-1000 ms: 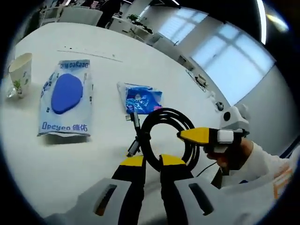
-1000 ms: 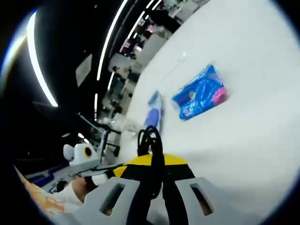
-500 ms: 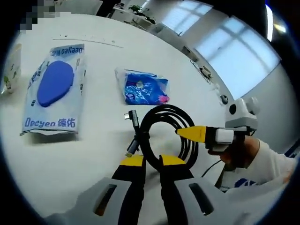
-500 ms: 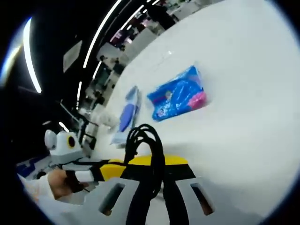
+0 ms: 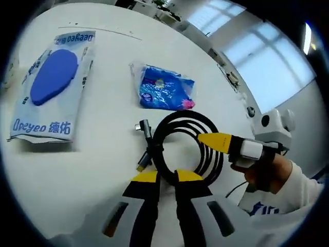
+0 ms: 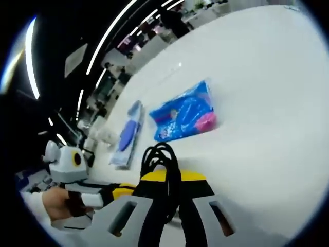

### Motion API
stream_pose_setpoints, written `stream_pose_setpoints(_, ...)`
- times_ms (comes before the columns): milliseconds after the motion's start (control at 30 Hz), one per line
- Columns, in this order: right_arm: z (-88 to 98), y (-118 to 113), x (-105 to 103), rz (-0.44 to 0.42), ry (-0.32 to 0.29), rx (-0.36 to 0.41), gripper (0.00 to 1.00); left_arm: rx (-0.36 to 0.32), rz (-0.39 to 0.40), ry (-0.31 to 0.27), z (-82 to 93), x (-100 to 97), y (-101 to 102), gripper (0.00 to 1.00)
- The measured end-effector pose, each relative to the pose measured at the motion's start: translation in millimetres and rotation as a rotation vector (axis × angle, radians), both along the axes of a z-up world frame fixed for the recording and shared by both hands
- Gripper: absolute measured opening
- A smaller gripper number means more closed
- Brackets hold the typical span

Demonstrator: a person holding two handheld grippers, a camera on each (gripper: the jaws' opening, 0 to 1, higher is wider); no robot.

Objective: Arrange the tabletop items into an orderly group along one side of the table until the central work area is clear of visible clutter.

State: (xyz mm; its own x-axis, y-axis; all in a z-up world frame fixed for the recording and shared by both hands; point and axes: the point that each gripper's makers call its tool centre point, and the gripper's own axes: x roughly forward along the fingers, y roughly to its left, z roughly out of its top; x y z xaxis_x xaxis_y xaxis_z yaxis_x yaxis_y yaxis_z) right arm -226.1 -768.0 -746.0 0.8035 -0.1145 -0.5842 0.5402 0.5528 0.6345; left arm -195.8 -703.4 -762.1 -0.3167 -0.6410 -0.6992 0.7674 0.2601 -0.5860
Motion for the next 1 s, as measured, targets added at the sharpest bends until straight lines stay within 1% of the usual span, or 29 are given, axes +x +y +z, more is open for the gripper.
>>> stream_pose_setpoints(133,-4.3,-6,-2,-0.001,0.002,-0.003,0.04,-0.011,0.002,0.008,1.6,0.0,-1,0.08)
stream_pose_setpoints(233,-8.5,-6,-5,-0.003,0.020,-0.027,0.04,-0.015,-0.010,0.007,1.4,-2.6,0,0.08)
stream_pose_setpoints(367,-11.5,-5,-8,-0.009,0.026,-0.031,0.05,-0.024,-0.022,0.015,2.9,-4.5,3,0.10)
stream_pose_setpoints(600,-12.4,-9,-10,-0.020,0.036,-0.055,0.09,-0.042,0.000,0.036,7.5,0.9,7,0.11)
stream_pose_setpoints(667,-12.2,-11,-12,-0.024,0.036,-0.057,0.11,-0.051,-0.017,0.054,11.5,0.0,9,0.14)
stream_pose_setpoints(700,-12.1,-11,-13,-0.026,0.036,-0.057,0.14,-0.052,-0.022,0.051,12.6,0.8,10,0.16)
stream_pose_setpoints(733,-11.1,-11,-15,-0.030,0.035,-0.061,0.16,-0.062,-0.032,0.023,14.5,5.0,12,0.18)
stream_pose_setpoints(767,-11.3,-12,-16,-0.032,0.036,-0.063,0.18,-0.067,-0.035,0.008,15.5,7.9,13,0.20)
stream_pose_setpoints(833,-11.8,-12,-19,-0.033,0.039,-0.066,0.18,-0.076,-0.028,-0.006,19.4,14.9,16,0.25)
stream_pose_setpoints(900,-9.0,-11,-21,-0.035,0.025,-0.062,0.18,-0.085,-0.007,-0.020,22.9,23.4,18,0.30)
stream_pose_setpoints(1000,-2.7,-9,-23,-0.030,0.008,-0.068,0.20,-0.083,0.009,-0.033,26.3,33.3,24,0.37)
